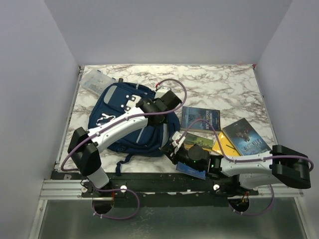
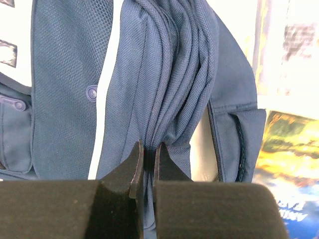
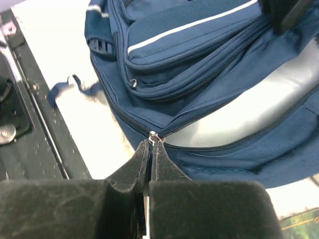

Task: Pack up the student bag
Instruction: Unzip the student bag at the center of the board, then pick up the book from the center of the board.

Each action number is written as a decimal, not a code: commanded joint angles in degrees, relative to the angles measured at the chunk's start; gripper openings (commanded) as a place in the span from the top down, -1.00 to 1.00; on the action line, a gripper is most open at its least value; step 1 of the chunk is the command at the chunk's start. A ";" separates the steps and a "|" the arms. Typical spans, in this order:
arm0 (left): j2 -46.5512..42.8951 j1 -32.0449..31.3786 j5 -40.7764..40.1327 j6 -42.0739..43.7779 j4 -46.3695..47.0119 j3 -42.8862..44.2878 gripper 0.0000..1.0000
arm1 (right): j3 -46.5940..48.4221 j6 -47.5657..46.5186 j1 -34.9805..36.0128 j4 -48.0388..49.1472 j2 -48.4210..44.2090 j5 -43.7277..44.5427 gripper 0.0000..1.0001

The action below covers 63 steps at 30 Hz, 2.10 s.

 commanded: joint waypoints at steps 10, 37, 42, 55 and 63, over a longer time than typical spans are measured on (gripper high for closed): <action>-5.33 3.99 -10.84 -6.50 4.58 17.94 1.00 | 10.50 -2.88 2.52 2.21 18.35 -6.52 0.99; -29.78 3.99 2.70 11.59 21.15 -17.34 1.00 | -0.56 4.03 2.22 10.82 4.91 -14.64 -1.00; -30.58 4.00 4.33 15.07 22.49 -19.89 1.00 | 2.55 10.00 2.15 -14.88 -12.58 3.20 -1.00; -29.47 3.96 11.58 10.11 20.92 -26.33 1.00 | 1.84 54.41 -19.33 -55.74 -25.94 19.87 -1.00; -27.21 3.99 19.96 7.85 21.01 -28.01 0.94 | 6.04 60.75 -25.18 -66.70 -17.10 13.45 -1.00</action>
